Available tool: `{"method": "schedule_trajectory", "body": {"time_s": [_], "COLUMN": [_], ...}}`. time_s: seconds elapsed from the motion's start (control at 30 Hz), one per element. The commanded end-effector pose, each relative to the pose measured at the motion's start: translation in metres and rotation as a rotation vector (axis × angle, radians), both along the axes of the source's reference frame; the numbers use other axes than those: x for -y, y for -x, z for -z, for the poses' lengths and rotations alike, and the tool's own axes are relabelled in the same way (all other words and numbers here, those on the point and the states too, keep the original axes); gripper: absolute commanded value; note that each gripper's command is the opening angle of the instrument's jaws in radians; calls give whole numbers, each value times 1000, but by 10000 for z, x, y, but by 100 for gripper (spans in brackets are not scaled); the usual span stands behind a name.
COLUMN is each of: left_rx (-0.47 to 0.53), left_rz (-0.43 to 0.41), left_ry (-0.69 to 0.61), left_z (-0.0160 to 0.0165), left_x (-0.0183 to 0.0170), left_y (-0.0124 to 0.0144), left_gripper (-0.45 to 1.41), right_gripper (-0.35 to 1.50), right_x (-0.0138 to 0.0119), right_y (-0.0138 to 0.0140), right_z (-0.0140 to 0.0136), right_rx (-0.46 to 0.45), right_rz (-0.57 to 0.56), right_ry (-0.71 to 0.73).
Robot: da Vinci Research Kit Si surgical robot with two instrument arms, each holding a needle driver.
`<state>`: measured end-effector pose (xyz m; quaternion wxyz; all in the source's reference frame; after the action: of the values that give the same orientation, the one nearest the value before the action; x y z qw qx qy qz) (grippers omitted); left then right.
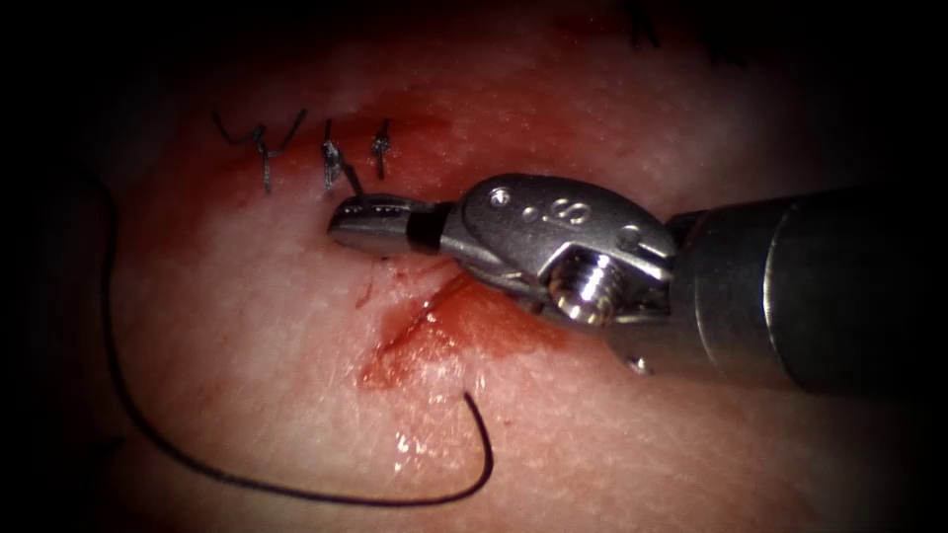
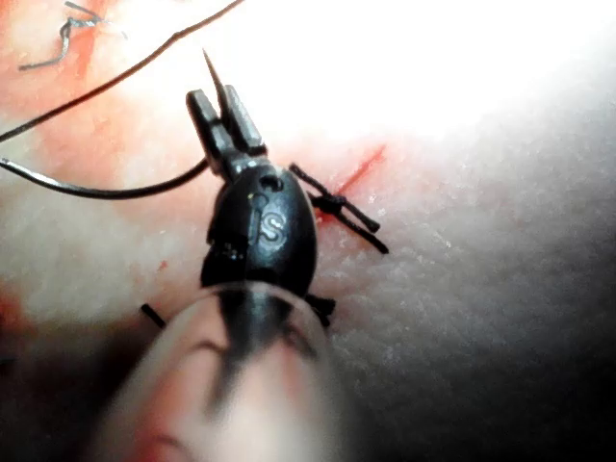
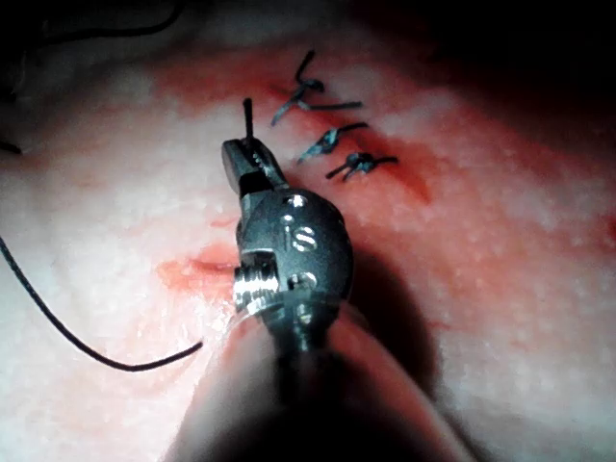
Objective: Wound Closure
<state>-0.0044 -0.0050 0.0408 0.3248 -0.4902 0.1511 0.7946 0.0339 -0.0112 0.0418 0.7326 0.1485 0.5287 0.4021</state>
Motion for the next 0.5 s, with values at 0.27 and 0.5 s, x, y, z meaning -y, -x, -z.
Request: {"method": "schedule_trajectory", "body": {"time_s": [0.27,0.5], "left_rx": [171,238], "left_rz": [-188,-266], "left_ry": [-6,-24], "left_z": [-20,-32], "left_x": [43,61], "left_y": [49,72], "left_gripper": [-45,-45], "right_gripper": [123,145], "right_x": [4,18], "right_y": [14,51], "right_z": [1,10], "right_rx": [-54,-75], "right_rz": [3,41], "right_ry": [45,45]}}
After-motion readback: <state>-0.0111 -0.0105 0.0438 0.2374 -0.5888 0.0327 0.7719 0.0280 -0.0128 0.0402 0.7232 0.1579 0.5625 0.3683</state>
